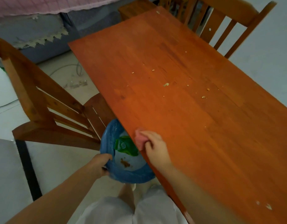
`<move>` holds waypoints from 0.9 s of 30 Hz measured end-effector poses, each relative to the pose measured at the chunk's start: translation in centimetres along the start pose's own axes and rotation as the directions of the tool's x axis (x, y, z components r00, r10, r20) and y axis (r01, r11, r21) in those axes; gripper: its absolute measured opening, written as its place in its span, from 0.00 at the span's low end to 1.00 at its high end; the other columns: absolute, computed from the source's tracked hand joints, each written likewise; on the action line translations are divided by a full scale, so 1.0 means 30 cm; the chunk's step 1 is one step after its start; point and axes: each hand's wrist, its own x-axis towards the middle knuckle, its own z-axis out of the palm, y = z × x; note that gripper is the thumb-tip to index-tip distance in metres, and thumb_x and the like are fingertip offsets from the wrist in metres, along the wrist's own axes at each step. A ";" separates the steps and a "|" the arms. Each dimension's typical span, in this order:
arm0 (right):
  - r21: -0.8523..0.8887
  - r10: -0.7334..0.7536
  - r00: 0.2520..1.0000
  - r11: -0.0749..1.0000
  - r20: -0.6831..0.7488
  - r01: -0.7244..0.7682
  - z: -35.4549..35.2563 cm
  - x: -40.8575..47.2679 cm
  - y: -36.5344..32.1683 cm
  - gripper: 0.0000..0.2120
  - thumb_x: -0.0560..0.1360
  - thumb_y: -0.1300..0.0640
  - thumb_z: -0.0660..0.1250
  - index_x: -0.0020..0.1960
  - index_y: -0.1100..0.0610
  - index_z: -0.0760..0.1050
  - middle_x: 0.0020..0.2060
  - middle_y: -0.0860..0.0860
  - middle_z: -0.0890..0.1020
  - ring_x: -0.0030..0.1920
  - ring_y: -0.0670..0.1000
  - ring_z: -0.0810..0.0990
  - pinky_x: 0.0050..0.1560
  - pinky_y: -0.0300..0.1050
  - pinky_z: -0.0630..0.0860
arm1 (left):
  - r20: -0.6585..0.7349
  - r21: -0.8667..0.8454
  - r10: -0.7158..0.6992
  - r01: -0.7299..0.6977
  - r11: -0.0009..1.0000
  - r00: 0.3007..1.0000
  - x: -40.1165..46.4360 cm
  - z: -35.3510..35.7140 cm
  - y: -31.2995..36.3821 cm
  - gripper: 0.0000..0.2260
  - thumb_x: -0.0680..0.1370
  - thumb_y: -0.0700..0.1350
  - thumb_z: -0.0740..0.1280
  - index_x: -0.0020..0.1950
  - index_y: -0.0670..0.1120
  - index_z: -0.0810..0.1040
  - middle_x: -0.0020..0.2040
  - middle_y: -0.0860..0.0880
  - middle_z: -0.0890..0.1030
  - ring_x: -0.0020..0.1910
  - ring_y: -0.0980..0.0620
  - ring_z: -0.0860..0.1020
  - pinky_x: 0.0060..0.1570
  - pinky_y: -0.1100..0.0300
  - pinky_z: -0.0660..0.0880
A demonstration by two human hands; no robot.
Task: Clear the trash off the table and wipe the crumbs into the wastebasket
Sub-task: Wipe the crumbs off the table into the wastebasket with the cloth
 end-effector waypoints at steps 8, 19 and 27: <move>0.159 0.094 0.991 0.984 -0.094 -0.078 -0.205 0.475 -0.010 0.22 0.71 0.74 0.54 0.61 0.61 0.75 0.55 0.51 0.79 0.57 0.47 0.75 0.62 0.29 0.66 | 0.024 0.036 -0.024 0.023 0.999 0.999 0.069 -0.043 0.066 0.19 0.75 0.32 0.60 0.66 0.37 0.69 0.62 0.35 0.75 0.60 0.37 0.75 0.49 0.46 0.77; -0.065 0.004 0.999 0.998 -0.044 -0.007 -0.046 0.408 0.019 0.19 0.71 0.68 0.59 0.58 0.58 0.77 0.58 0.53 0.79 0.61 0.49 0.73 0.65 0.34 0.63 | 0.124 0.054 -0.080 0.074 0.996 0.989 0.106 -0.069 0.131 0.16 0.75 0.31 0.59 0.63 0.38 0.70 0.52 0.39 0.78 0.48 0.41 0.77 0.48 0.45 0.77; 0.234 -0.085 0.996 0.969 0.006 0.082 -0.129 0.640 -0.083 0.18 0.65 0.74 0.52 0.42 0.62 0.78 0.47 0.58 0.82 0.58 0.50 0.79 0.66 0.43 0.68 | 0.161 0.056 -0.106 0.098 0.994 0.981 0.110 -0.087 0.194 0.10 0.76 0.30 0.59 0.55 0.41 0.70 0.42 0.43 0.77 0.41 0.45 0.75 0.36 0.52 0.76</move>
